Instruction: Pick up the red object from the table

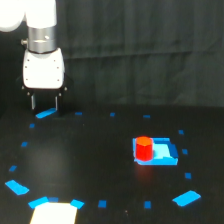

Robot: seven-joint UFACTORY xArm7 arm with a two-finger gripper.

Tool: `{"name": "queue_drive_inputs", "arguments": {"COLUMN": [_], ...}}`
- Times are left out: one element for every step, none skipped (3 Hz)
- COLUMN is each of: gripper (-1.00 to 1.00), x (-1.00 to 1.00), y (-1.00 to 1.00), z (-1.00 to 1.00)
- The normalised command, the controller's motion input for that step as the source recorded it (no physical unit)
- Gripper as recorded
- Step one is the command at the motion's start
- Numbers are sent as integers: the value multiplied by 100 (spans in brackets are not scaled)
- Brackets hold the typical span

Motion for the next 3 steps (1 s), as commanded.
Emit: {"name": "queue_drive_inputs", "arguments": {"gripper": [100, 100, 100], "x": [94, 100, 100], "y": [-36, -3, -42], "z": [-54, -19, 3]}}
